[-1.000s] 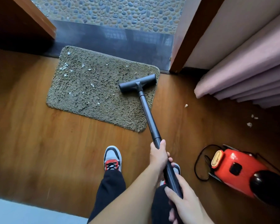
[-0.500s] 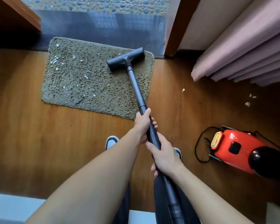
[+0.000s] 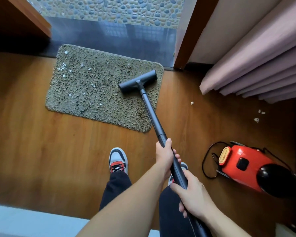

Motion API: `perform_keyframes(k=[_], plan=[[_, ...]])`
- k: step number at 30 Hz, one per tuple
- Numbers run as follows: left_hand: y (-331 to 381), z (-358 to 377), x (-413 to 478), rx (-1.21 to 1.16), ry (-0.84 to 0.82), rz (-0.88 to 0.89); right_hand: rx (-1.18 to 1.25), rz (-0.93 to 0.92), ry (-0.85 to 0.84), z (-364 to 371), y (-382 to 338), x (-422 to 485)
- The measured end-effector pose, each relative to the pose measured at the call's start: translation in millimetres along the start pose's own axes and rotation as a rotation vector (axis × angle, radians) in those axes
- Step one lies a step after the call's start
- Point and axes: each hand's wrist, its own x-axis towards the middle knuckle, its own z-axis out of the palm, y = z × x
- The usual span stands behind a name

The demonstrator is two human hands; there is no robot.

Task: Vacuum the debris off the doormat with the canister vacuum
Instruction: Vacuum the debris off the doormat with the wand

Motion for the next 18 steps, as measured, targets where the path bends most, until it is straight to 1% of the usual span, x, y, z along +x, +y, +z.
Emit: perform_keyframes(k=[3, 6, 12, 18], plan=[[-3.2, -0.5, 0.2, -0.004, -0.009, 0.003, 0.003, 0.008, 0.014, 1.1, 2.4, -0.4], [11.3, -5.1, 8.8, 0.006, -0.009, 0.014, -0.002, -0.021, 0.022, 5.8, -10.6, 8.5], [69.1, -20.8, 36.8, 0.043, -0.003, 0.055, 0.017, -0.063, 0.043, 20.8, -61.3, 41.4], [127.2, -39.4, 56.1, 0.086, -0.021, 0.063, 0.044, -0.067, 0.067, 38.1, -111.1, 70.1]])
